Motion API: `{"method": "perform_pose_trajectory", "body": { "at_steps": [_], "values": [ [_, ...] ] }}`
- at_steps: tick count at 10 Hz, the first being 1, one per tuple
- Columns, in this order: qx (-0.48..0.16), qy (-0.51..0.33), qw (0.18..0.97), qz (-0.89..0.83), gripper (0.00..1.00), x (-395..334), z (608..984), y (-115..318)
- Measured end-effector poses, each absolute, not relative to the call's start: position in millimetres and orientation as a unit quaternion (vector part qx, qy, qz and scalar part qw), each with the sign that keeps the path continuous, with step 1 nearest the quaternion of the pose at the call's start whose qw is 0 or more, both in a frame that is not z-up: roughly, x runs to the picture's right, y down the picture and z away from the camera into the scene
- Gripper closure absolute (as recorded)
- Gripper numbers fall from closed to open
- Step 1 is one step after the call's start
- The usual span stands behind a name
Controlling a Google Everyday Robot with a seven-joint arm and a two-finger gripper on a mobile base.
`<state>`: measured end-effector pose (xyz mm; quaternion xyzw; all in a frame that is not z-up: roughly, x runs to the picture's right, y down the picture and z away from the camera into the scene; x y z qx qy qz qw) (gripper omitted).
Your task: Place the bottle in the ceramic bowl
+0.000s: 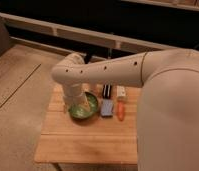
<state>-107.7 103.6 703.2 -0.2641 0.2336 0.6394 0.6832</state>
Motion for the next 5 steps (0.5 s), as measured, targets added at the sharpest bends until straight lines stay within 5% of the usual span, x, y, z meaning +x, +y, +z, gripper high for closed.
{"method": "perform_pose_trajectory", "body": {
  "at_steps": [5],
  "values": [
    [-0.233,0.178,0.699,0.652,0.35,-98.0,713.9,68.5]
  ]
}}
